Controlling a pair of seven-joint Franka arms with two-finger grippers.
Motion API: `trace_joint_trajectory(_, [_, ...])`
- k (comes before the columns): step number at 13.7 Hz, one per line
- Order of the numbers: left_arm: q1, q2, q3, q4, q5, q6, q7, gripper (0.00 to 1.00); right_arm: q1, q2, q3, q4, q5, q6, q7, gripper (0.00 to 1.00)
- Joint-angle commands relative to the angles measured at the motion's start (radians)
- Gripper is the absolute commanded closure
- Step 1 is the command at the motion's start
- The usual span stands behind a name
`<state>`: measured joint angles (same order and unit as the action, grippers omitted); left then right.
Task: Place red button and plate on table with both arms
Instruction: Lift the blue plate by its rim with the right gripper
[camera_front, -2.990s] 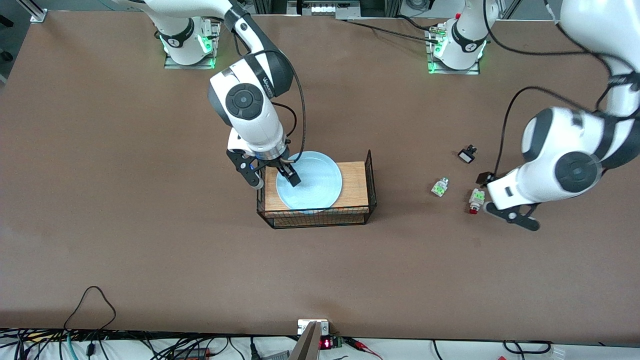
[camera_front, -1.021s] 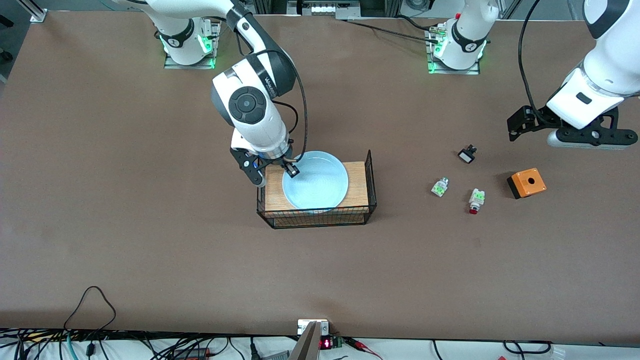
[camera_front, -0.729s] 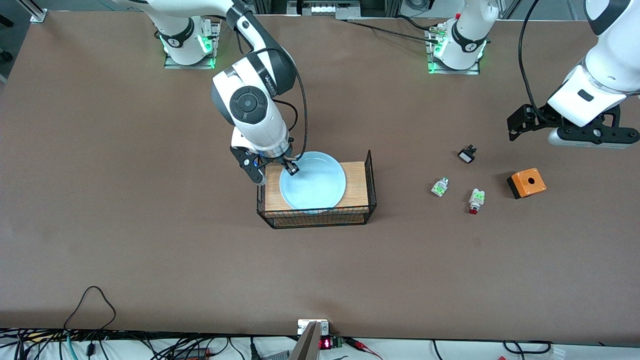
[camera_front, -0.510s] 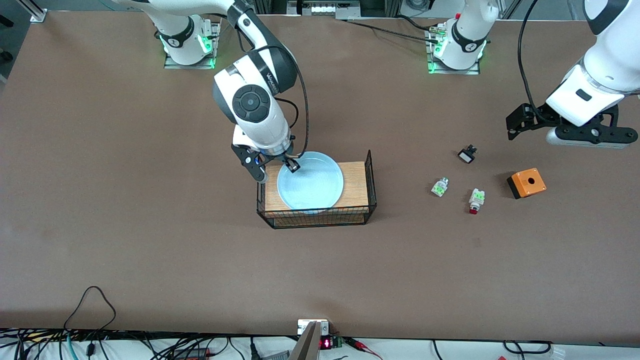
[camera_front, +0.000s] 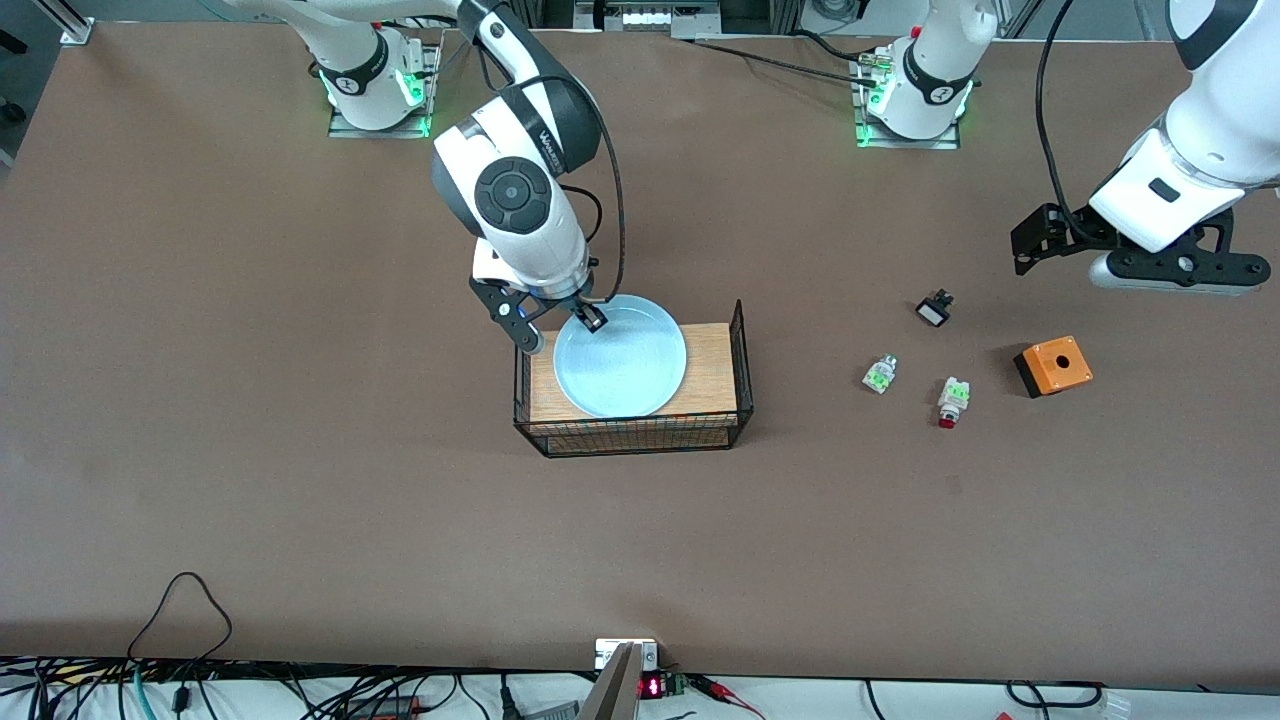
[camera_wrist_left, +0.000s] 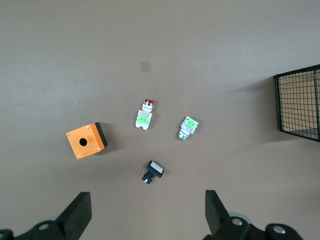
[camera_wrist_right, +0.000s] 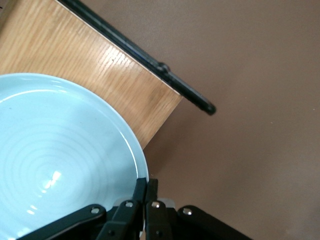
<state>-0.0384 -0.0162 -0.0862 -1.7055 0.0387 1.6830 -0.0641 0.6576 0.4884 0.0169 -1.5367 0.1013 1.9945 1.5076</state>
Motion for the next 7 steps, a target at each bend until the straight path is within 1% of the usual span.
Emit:
trace_joint_trajectory(1, [0.003,0.010,0.005,0.030,-0.023,-0.032,0.026,0.00,-0.003,-0.071,0.012,0.000,0.020,-0.065,0.002,1.00])
trace_joint_trajectory(4, [0.003,0.010,0.005,0.030,-0.023,-0.034,0.026,0.00,-0.018,-0.149,0.009,0.024,0.052,-0.129,-0.003,1.00])
trace_joint_trajectory(7, [0.003,0.010,0.005,0.030,-0.023,-0.034,0.026,0.00,-0.030,-0.174,-0.005,0.140,0.096,-0.247,-0.065,1.00])
